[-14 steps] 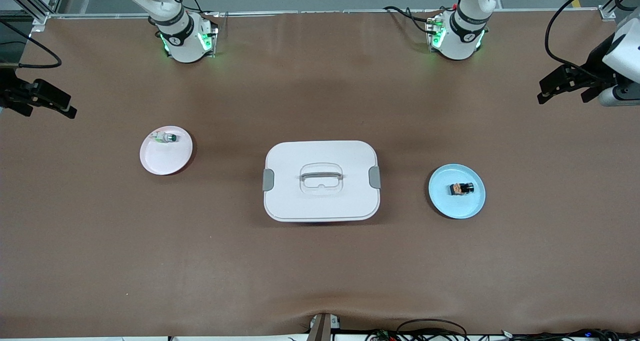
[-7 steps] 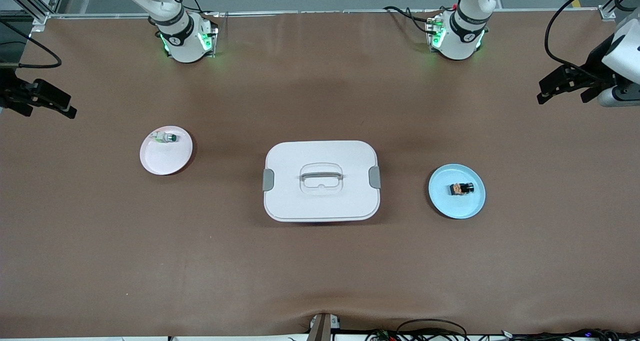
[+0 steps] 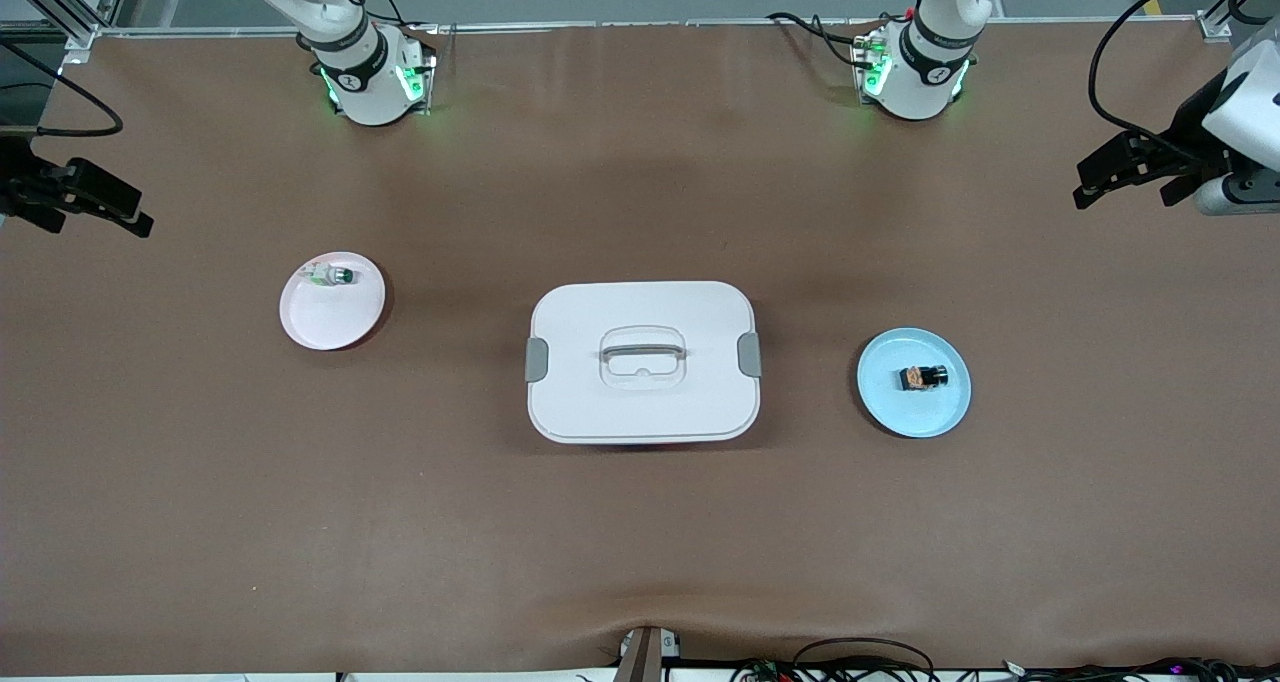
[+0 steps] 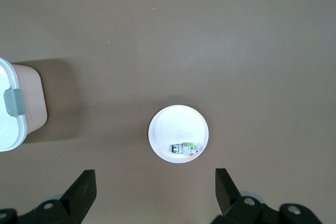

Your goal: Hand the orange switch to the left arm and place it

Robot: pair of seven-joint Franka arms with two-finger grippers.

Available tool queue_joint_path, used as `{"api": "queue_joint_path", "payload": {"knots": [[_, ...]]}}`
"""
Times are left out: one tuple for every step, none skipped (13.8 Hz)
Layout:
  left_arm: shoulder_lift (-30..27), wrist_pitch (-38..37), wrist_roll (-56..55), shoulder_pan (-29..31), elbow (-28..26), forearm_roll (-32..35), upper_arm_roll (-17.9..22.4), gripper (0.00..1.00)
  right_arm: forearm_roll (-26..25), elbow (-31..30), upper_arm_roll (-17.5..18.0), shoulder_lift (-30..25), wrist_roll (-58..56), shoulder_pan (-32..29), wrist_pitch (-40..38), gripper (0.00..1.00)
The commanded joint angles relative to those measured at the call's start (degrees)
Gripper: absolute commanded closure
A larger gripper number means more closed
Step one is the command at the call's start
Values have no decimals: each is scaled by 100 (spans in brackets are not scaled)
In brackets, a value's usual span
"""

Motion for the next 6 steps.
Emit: {"api": "queue_joint_path", "payload": {"knots": [[66,-143,51,-18,158,-57,24,0,-46,-141,-13,-148,-59,22,71,0],[66,-135,51,-18,158,-57,24,0,-46,-141,-13,-148,-59,22,79,0],[66,-135,51,-18,158,-57,24,0,-46,-141,-13,-148,-59,22,97,0],[66,-143,51,-18,158,-57,24,0,-46,-141,-13,-148,-59,22,149,0],[75,-143,51,-18,158,-57,24,0,-46,-141,-13,-148,-59,13,158,0],[66,-143,51,-18,158,-57,24,0,-46,-133,-13,-148,-59,13,176,0]]}}
